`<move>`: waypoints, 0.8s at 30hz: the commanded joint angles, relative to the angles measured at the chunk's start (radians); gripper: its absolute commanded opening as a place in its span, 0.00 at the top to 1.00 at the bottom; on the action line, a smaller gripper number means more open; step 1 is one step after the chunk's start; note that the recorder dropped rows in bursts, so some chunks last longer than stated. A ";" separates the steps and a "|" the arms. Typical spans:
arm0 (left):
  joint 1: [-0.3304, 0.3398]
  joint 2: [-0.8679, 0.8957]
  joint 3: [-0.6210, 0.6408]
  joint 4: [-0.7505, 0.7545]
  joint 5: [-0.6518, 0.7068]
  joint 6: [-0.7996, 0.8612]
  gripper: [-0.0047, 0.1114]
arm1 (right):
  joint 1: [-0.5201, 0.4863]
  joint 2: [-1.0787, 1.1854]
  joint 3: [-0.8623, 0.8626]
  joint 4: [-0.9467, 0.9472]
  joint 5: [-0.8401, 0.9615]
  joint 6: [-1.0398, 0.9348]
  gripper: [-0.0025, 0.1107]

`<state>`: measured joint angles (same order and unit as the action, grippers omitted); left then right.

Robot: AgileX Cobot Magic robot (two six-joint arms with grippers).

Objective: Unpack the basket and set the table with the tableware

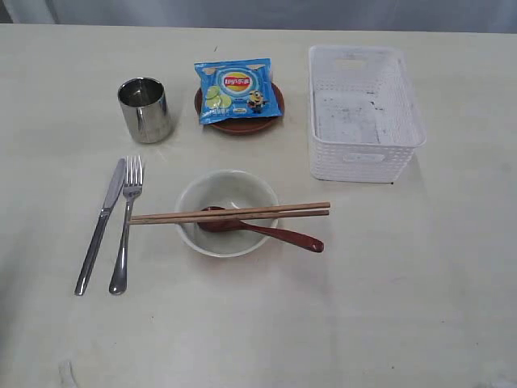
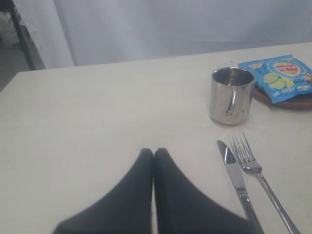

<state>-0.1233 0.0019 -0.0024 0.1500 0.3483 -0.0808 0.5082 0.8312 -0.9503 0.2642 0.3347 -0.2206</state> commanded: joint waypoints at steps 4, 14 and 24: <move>-0.005 -0.002 0.002 0.002 -0.001 -0.002 0.96 | -0.069 -0.156 0.057 0.013 0.009 0.009 0.98; -0.005 -0.002 0.002 0.002 -0.001 -0.002 0.96 | -0.380 -0.500 0.452 0.071 -0.007 0.060 0.98; -0.005 -0.002 0.002 0.002 -0.001 -0.002 0.96 | -0.451 -0.798 0.700 0.062 -0.047 0.055 0.98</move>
<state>-0.1233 0.0019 -0.0024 0.1500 0.3483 -0.0808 0.0635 0.0869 -0.2845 0.3293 0.3076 -0.1635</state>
